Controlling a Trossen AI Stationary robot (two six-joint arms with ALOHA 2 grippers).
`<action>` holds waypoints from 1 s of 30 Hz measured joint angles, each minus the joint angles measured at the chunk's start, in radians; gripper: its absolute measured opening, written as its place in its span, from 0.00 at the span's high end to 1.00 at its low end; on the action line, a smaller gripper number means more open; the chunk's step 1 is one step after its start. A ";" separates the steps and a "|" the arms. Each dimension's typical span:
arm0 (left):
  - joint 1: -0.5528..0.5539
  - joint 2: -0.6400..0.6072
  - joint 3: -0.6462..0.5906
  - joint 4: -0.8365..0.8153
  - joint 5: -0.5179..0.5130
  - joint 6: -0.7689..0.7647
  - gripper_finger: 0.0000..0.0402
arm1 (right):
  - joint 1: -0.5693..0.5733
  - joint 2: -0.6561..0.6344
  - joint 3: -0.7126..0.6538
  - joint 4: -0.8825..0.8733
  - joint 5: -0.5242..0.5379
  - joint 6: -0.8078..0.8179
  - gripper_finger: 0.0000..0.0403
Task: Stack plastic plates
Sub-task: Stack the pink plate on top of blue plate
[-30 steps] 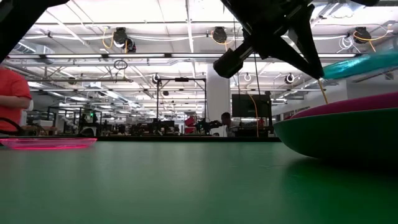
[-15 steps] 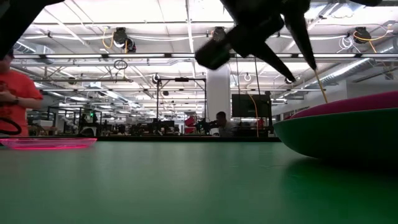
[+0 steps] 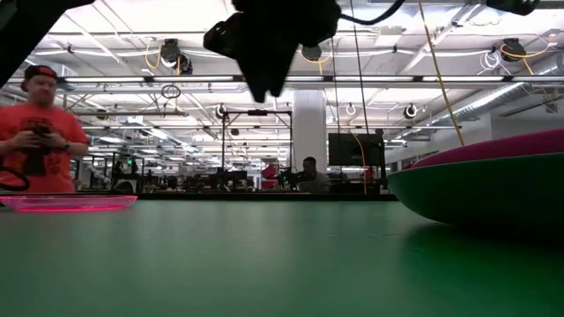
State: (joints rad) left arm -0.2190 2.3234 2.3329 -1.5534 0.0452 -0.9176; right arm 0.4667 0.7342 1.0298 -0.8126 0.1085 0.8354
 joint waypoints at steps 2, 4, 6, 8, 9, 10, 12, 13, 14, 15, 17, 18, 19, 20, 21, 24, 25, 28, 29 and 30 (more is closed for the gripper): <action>0.019 -0.002 -0.028 -0.011 0.027 0.046 0.72 | 0.000 0.012 0.000 0.000 0.000 0.012 1.00; 0.041 0.000 -0.053 -0.017 0.039 0.065 0.72 | 0.000 0.023 0.000 0.003 0.000 0.021 1.00; 0.058 0.004 -0.065 -0.014 0.023 0.086 0.72 | 0.000 0.032 0.000 0.019 0.000 0.030 1.00; 0.073 0.000 -0.072 -0.016 -0.003 0.096 0.72 | 0.000 0.037 0.000 0.033 0.000 0.050 1.00; 0.082 -0.001 -0.081 -0.015 -0.012 0.103 0.72 | 0.000 0.039 0.000 0.040 0.000 0.063 1.00; 0.091 -0.002 -0.091 -0.017 -0.017 0.117 0.72 | 0.000 0.040 0.000 0.046 0.000 0.075 1.00; 0.111 0.000 -0.108 -0.016 -0.017 0.153 0.72 | 0.000 0.040 0.000 0.057 0.000 0.099 1.00; 0.122 -0.003 -0.120 -0.016 -0.020 0.177 0.72 | 0.000 0.040 0.000 0.063 0.001 0.109 1.00; 0.132 -0.012 -0.134 -0.017 -0.025 0.199 0.72 | 0.000 0.040 0.000 0.068 0.003 0.120 1.00; 0.143 -0.020 -0.144 -0.018 -0.026 0.215 0.72 | 0.000 0.040 0.000 0.072 0.013 0.127 1.00; 0.162 -0.054 -0.180 -0.016 -0.036 0.249 0.72 | 0.000 0.040 0.000 0.090 0.031 0.136 1.00; 0.172 -0.076 -0.210 -0.017 -0.047 0.264 0.72 | 0.000 0.040 0.000 0.098 0.046 0.140 1.00; 0.182 -0.098 -0.239 -0.018 -0.064 0.272 0.72 | 0.000 0.040 0.000 0.102 0.053 0.143 1.00; 0.193 -0.128 -0.275 -0.016 -0.080 0.280 0.72 | 0.000 0.040 0.000 0.107 0.065 0.145 1.00; 0.204 -0.166 -0.322 -0.014 -0.089 0.289 0.72 | 0.000 0.040 0.000 0.112 0.077 0.148 1.00; 0.244 -0.294 -0.470 -0.013 -0.102 0.277 0.72 | 0.000 0.043 0.000 0.114 0.106 0.148 1.00; 0.254 -0.340 -0.523 -0.013 -0.112 0.265 0.72 | 0.000 0.046 0.000 0.114 0.118 0.147 1.00; 0.273 -0.468 -0.681 0.014 -0.118 0.198 0.72 | 0.000 0.051 0.000 0.114 0.149 0.147 1.00; 0.277 -0.510 -0.729 0.029 -0.115 0.164 0.72 | 0.000 0.053 0.000 0.114 0.156 0.148 1.00; 0.282 -0.550 -0.774 0.043 -0.099 0.136 0.72 | 0.000 0.056 0.000 0.114 0.162 0.147 1.00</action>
State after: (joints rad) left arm 0.0627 1.7735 1.5592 -1.5100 -0.0538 -0.7820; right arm 0.4664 0.7898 1.0298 -0.6985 0.2707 0.9829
